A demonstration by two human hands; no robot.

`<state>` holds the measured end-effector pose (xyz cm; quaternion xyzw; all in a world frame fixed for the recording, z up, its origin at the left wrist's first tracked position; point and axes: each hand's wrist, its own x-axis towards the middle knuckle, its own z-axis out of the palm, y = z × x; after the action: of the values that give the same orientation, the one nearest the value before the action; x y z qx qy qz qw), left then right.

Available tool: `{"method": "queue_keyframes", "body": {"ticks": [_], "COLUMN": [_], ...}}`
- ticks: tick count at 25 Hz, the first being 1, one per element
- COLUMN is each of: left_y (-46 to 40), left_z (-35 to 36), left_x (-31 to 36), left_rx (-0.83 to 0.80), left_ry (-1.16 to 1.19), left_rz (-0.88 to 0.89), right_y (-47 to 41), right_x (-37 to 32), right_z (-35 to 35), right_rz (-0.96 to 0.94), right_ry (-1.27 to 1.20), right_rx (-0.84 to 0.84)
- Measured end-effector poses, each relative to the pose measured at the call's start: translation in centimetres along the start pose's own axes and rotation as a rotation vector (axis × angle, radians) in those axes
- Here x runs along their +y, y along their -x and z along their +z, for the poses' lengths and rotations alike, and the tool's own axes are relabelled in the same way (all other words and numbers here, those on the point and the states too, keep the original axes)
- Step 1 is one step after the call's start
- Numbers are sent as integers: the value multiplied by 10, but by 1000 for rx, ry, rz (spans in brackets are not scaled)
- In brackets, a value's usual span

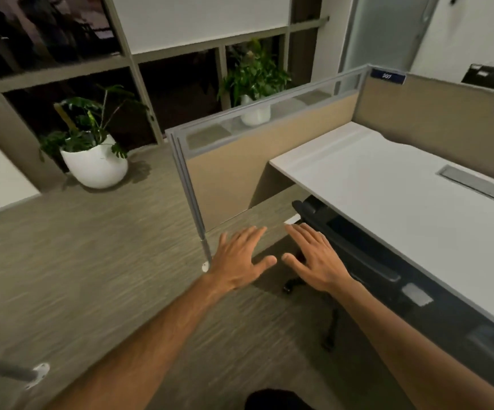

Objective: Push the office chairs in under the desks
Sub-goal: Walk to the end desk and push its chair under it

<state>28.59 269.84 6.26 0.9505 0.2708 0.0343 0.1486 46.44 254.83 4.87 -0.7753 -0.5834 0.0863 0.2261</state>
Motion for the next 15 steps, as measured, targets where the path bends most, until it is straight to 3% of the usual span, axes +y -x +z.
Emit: {"method": "queue_keyframes", "body": {"ticks": [7,15], "left_y": [-115,-218], "left_z": [22,74], "left_x": [37,95], "left_rx": [-53,-219], "left_ry": [-56,-45], "left_rz": [271,540], "right_y": [0,27], "right_x": [78,146], "right_z": [-28,-39], "right_rz": [236,573], "right_ry": [56,60], "right_rx": [45,109]}}
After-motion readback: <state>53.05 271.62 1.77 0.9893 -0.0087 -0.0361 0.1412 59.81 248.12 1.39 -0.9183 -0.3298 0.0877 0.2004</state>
